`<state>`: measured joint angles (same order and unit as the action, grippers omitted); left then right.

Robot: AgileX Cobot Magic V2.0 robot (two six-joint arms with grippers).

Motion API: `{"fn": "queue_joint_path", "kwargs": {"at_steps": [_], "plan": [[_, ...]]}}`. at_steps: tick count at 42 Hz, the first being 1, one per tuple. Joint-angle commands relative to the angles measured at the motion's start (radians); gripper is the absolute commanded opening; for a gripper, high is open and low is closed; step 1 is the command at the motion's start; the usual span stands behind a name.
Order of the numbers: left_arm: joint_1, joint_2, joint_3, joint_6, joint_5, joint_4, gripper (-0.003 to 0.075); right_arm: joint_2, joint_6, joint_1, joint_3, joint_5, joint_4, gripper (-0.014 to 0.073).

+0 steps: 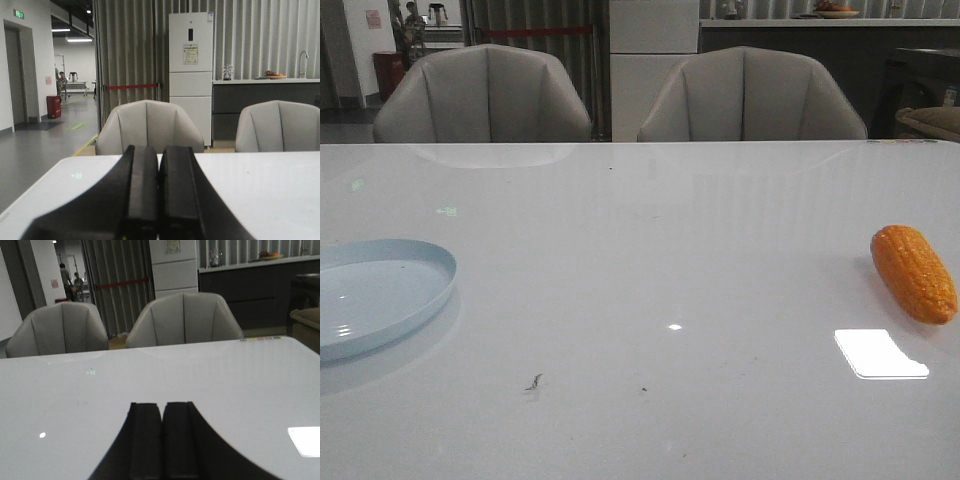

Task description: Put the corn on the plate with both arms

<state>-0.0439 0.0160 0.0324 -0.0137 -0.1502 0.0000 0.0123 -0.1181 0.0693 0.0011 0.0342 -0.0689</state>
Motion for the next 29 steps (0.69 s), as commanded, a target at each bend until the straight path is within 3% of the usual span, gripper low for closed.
{"fn": "queue_joint_path", "kwargs": {"at_steps": [1, 8, 17, 23, 29], "plan": [[0.001, 0.018, 0.104, -0.007, -0.105, 0.0, 0.009, 0.007, 0.005, 0.002, -0.125, 0.115, 0.009, 0.0056], [0.001, 0.118, 0.296, -0.007, -0.105, 0.08, 0.009, -0.176, 0.005, 0.002, -0.357, 0.103, 0.078, 0.0057], [0.001, 0.417, 0.54, -0.007, -0.105, 0.147, 0.009, -0.542, 0.005, 0.002, -0.611, 0.218, 0.101, 0.0057], [0.001, 0.605, 0.573, -0.007, -0.105, 0.147, 0.009, -0.73, 0.005, 0.002, -0.645, 0.213, 0.101, 0.0057], [0.001, 0.742, 0.573, -0.007, -0.1, 0.145, 0.009, -0.865, 0.005, 0.002, -0.644, 0.112, 0.1, 0.0057]]}}
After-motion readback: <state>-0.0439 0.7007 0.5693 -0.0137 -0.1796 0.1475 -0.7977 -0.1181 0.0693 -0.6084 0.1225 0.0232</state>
